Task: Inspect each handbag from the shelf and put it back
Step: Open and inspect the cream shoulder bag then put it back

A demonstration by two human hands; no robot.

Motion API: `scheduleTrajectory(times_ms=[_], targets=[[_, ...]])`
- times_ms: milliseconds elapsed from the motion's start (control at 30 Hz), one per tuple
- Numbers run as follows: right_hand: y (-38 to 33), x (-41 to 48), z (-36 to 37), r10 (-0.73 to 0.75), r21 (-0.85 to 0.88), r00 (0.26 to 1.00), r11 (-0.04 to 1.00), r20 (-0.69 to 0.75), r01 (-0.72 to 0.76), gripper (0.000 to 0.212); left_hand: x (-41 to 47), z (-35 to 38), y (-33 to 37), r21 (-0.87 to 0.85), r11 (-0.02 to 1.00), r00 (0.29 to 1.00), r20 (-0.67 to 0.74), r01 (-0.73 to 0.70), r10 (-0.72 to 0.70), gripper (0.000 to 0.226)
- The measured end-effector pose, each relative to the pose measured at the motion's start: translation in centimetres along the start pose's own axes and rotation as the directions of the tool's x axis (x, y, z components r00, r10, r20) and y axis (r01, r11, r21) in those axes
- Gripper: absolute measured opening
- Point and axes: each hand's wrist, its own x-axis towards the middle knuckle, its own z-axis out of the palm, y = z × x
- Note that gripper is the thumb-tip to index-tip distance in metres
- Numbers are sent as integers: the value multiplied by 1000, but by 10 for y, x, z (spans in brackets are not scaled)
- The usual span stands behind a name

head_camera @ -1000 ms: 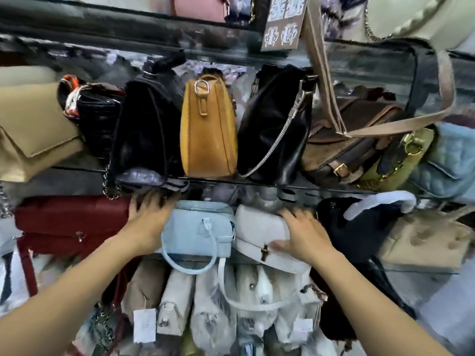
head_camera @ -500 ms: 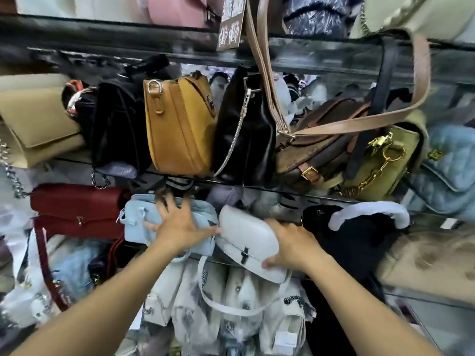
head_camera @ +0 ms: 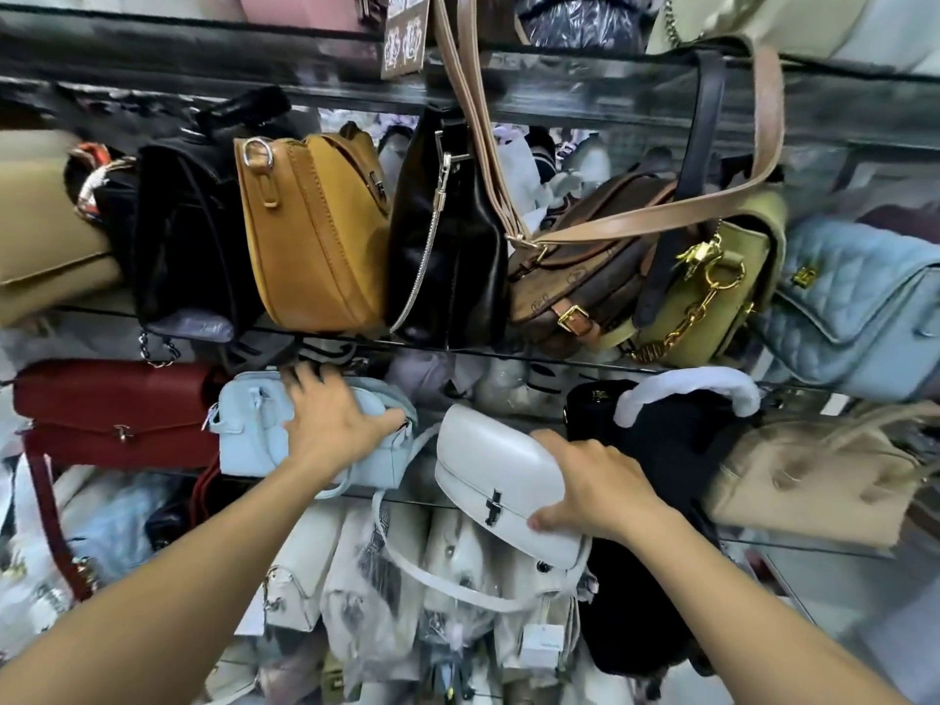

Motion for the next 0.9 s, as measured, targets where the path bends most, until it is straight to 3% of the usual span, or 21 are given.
scheduleTrajectory(times_ms=[433,700,900], targets=[[36,-46,-13,60,-27,998,998,-30,-60,88,2,2,4,2,999,998,53,37,-37,102],[42,-62,-3,21,143,995,990,-94,-8,91,-11,22,2,83,997,997,82,6,-13,103],[40,-61,0,-65,243,990,966,-123,93,93,-18,12,-2,118,992,984,176,-50,28,126]])
